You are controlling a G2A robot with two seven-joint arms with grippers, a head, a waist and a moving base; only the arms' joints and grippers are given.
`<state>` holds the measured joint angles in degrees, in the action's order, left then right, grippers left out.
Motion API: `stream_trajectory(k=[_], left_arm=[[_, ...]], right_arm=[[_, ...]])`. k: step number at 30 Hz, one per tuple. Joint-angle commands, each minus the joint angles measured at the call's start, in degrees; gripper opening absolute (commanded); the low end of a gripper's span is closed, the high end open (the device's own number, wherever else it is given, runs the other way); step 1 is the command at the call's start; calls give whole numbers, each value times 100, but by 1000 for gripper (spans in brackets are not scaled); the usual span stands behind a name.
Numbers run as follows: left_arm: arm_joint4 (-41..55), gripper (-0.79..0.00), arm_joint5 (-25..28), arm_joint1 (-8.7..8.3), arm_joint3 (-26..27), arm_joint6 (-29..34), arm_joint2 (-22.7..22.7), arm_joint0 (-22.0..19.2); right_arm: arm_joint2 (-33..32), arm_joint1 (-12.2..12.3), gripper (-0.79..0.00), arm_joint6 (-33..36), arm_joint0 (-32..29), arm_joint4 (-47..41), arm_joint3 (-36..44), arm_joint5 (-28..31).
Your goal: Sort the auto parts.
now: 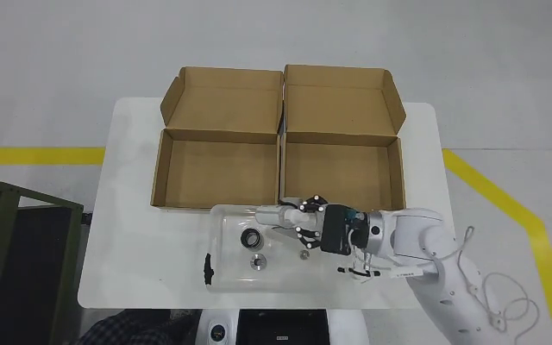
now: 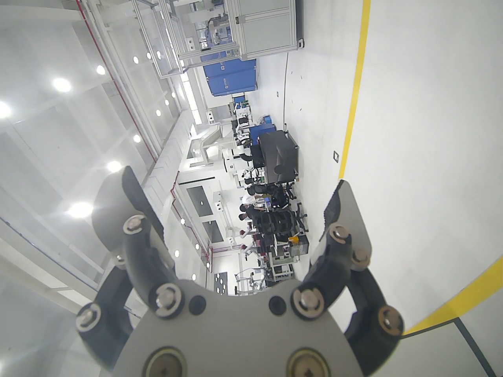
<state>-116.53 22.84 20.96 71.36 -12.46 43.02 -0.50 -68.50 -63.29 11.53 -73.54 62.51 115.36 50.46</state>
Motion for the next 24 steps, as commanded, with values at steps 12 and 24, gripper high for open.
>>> stream_trajectory(k=[12, 24], left_arm=[[0, 0, 0, 0, 0, 0, 0, 0], [0, 0, 0, 0, 0, 0, 0, 0]], right_arm=[[-344, 22, -785, -786, 32, -206, 132, -67], [-365, 31, -785, -1036, 41, -249, 76, -46]])
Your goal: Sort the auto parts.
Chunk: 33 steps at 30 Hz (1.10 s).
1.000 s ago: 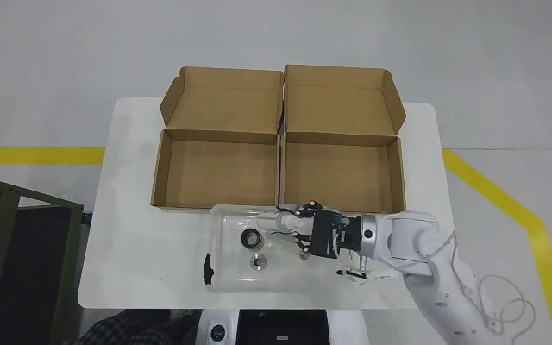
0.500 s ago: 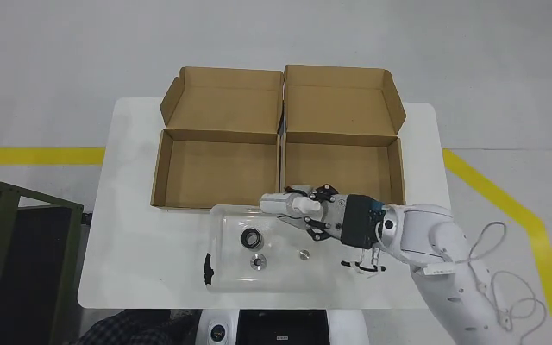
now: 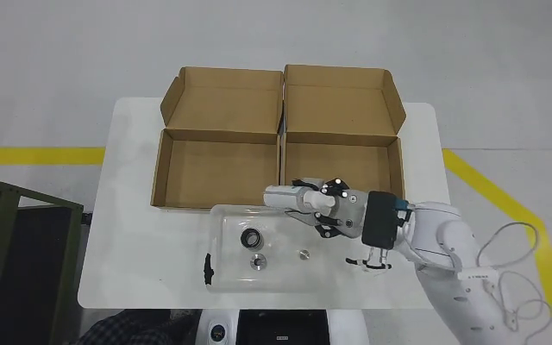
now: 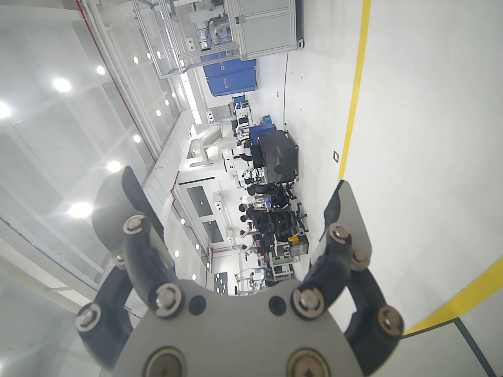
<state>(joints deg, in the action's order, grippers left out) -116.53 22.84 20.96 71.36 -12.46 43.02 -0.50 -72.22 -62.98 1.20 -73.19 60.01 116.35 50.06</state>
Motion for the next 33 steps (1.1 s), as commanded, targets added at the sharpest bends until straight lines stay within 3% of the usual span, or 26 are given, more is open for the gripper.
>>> stream_trajectory(k=[1, 18, 26, 33], left_arm=[[0, 0, 0, 0, 0, 0, 0, 0], [0, 0, 0, 0, 0, 0, 0, 0], [0, 0, 0, 0, 0, 0, 0, 0], [0, 0, 0, 0, 0, 0, 0, 0]], right_arm=[[14, -1, -785, 2, 11, 3, -58, -22], [62, 6, -785, 792, 391, 349, -878, -574], [188, 5, -785, 1540, 890, 753, -1414, -758], [577, -77, -785, 1674, 1407, 733, -2183, -894]])
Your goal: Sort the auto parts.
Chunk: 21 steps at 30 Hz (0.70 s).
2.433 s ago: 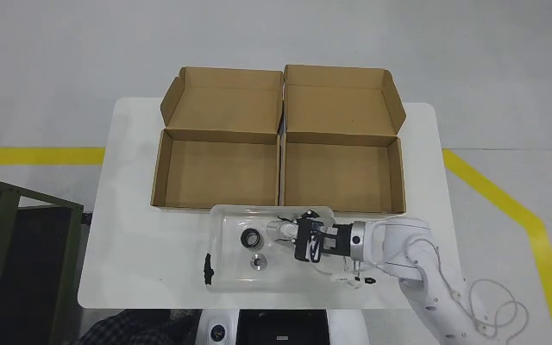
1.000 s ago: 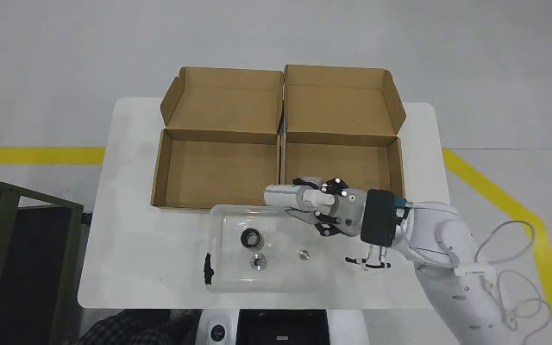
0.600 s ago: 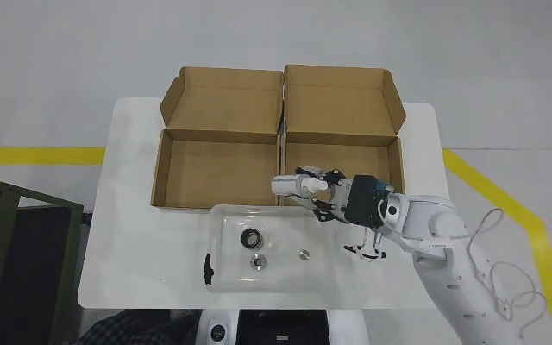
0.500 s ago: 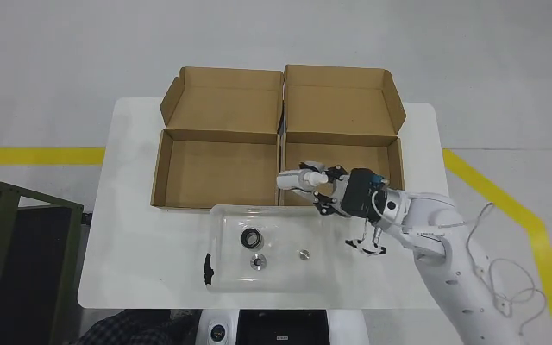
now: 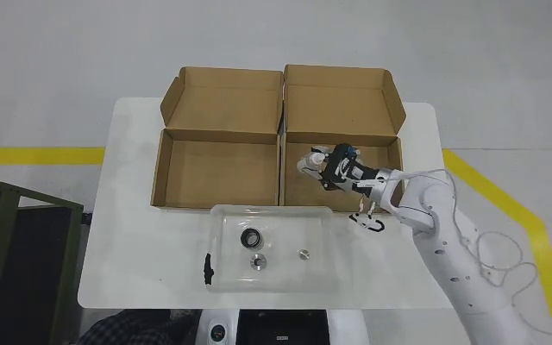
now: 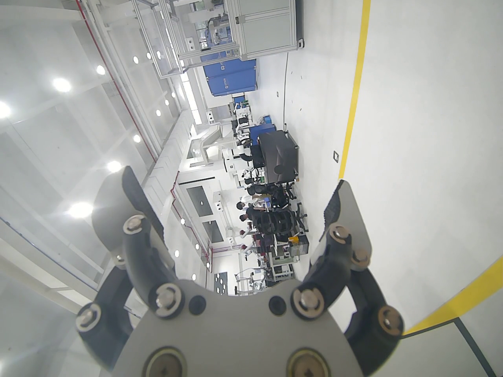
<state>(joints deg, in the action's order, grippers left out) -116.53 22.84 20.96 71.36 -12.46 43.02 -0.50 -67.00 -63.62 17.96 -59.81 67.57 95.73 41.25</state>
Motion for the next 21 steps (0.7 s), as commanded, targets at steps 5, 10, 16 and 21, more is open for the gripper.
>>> stream_trajectory(k=[5, 10, 16, 21], left_arm=[[0, 0, 0, 0, 0, 0, 0, 0], [0, 0, 0, 0, 0, 0, 0, 0], [0, 0, 0, 0, 0, 0, 0, 0], [0, 0, 0, 0, 0, 0, 0, 0]], right_arm=[[332, -82, -785, 43, 383, -32, -644, -100], [577, -145, -785, 53, 605, -9, -1022, -146], [825, -219, -785, 36, 802, 13, -1400, -216], [956, -265, -560, 43, 899, -1, -1611, -269]])
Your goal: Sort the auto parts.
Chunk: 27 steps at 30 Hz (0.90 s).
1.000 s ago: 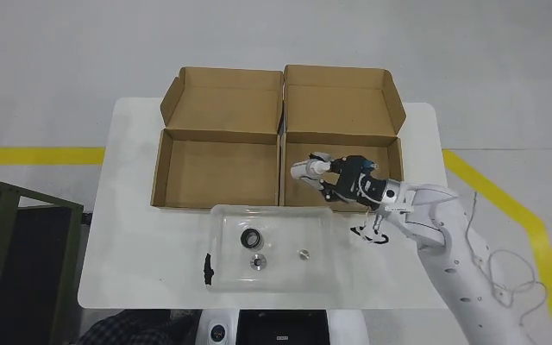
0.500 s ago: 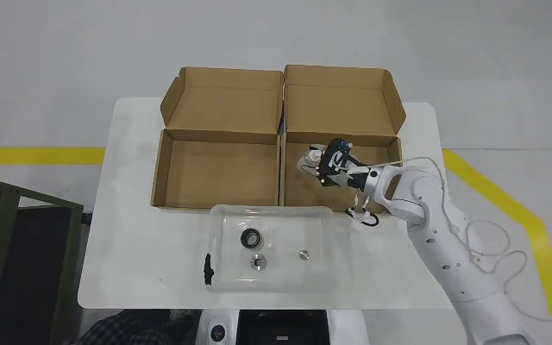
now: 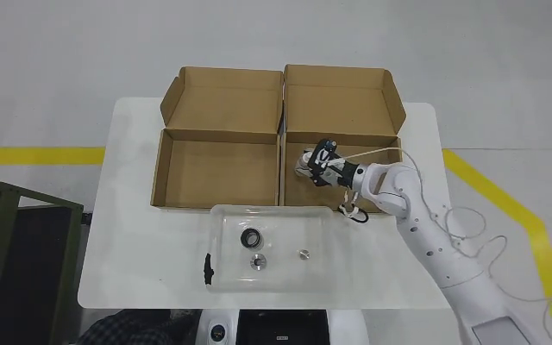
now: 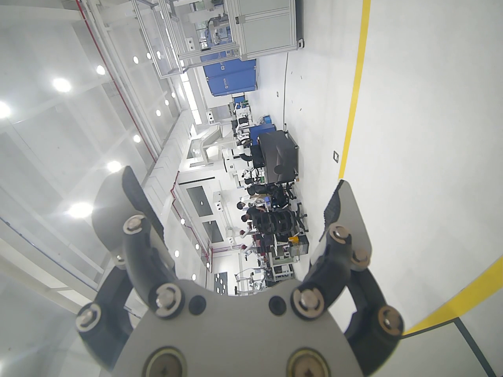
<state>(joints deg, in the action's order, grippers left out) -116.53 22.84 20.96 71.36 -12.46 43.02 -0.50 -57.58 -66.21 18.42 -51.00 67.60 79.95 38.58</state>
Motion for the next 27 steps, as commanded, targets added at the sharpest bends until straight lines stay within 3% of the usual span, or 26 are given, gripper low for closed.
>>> stream_trajectory(k=[1, 2, 3, 12, 27], left_arm=[[0, 0, 0, 0, 0, 0, 0, 0], [0, 0, 0, 0, 0, 0, 0, 0], [0, 0, 0, 0, 0, 0, 0, 0], [0, 0, 0, 0, 0, 0, 0, 0], [0, 0, 0, 0, 0, 0, 0, 0]], right_arm=[[29, -12, -379, -2, 34, 0, -56, -1], [40, -16, -25, 8, 47, 2, -76, 3], [48, -19, 0, 15, 59, 2, -87, 4], [-103, 23, 0, 164, -13, 110, 360, -16], [-936, 348, 0, 1349, -1109, 118, 2813, 632]])
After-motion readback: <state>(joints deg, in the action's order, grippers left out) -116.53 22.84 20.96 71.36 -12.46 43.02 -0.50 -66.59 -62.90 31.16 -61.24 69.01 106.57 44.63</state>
